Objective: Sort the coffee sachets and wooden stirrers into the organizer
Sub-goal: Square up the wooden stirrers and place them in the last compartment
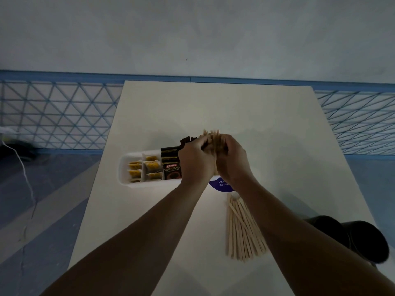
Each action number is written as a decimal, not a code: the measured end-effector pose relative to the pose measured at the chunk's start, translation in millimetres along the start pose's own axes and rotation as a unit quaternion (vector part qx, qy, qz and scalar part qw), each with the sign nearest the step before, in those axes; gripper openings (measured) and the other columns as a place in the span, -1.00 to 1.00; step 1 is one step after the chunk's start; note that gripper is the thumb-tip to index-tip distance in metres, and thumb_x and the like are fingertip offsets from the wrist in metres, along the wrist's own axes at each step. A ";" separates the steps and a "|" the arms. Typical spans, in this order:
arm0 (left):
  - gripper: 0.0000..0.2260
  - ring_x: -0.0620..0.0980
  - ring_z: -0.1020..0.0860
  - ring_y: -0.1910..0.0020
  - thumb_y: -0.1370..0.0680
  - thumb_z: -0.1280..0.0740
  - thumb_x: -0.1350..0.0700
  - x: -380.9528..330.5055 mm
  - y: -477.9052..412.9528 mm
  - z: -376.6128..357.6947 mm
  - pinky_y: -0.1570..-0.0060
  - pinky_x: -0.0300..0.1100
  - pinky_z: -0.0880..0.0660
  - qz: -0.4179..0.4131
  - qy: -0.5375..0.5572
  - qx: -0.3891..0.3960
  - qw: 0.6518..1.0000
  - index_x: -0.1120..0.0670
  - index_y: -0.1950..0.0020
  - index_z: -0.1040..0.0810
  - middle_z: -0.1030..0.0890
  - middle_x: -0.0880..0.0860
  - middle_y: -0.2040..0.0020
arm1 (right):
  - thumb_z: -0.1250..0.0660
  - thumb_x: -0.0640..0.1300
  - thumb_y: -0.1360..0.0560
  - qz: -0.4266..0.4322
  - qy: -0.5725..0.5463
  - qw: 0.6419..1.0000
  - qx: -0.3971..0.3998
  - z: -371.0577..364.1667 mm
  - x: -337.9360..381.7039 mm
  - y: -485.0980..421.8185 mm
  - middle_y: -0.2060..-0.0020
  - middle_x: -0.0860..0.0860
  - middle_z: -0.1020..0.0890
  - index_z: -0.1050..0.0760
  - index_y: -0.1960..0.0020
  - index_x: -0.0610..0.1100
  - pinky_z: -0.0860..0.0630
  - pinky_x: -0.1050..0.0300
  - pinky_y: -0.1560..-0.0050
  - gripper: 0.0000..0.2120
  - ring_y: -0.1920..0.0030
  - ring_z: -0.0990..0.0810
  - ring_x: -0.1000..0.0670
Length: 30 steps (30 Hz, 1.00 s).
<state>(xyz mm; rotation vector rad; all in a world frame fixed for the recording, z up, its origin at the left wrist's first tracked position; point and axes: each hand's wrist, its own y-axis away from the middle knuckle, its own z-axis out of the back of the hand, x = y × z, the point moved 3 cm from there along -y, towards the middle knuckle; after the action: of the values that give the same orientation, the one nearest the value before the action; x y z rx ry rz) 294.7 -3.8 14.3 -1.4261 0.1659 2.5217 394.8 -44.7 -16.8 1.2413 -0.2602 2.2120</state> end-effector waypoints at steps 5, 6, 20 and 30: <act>-0.80 -0.09 -0.62 0.08 -0.58 -0.33 0.12 -3.0 -4.6 3.5 0.03 -0.42 -0.42 -0.022 -0.021 0.011 0.999 0.08 -0.16 -0.66 -0.71 0.02 0.04 | -0.27 -0.26 -0.56 0.021 0.074 0.997 -0.011 9.9 1.5 -1.8 -0.09 0.00 -0.60 -0.52 -0.25 -0.07 -0.39 0.27 0.07 -0.71 -0.02 -0.57 0.01; -0.81 -0.06 -0.63 0.06 -0.58 -0.33 0.13 -2.8 -6.0 3.9 -0.02 -0.32 -0.48 -0.020 -0.024 0.005 0.999 0.08 -0.15 -0.66 -0.71 0.02 0.04 | -0.29 -0.25 -0.56 0.023 0.080 0.996 -0.010 11.2 0.6 -2.5 -0.11 -0.01 -0.59 -0.52 -0.26 -0.07 -0.38 0.30 0.10 -0.70 -0.04 -0.58 0.01; -0.53 0.09 -0.52 -0.27 -0.58 -0.32 0.21 -10.5 -44.9 13.8 -0.10 -0.23 -0.49 0.054 -0.115 0.130 0.983 0.15 -0.49 -0.33 -0.48 0.15 -0.39 | -0.21 -0.32 -0.61 0.067 0.101 0.990 0.078 9.0 -3.0 -10.2 -0.54 -0.05 -0.30 0.18 -0.61 0.17 -0.47 0.04 -0.21 -0.18 -0.36 -0.51 -0.12; -0.75 0.11 -0.67 0.17 -0.54 -0.33 0.29 -7.7 -59.8 -0.9 0.07 0.02 -0.65 0.103 -0.119 0.187 0.970 0.26 -0.22 -0.53 -0.61 0.13 0.04 | -0.20 -0.28 -0.64 0.074 0.069 0.991 0.090 8.8 -7.7 -16.8 -0.44 -0.08 -0.45 -0.04 -0.60 0.03 -0.47 0.10 -0.14 -0.38 -0.32 -0.54 -0.09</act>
<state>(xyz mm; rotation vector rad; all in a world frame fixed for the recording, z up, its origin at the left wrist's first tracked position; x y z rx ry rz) 314.9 52.5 21.5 -0.9979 0.7355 2.6114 413.8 -37.9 -20.2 1.1870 -0.1016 2.4830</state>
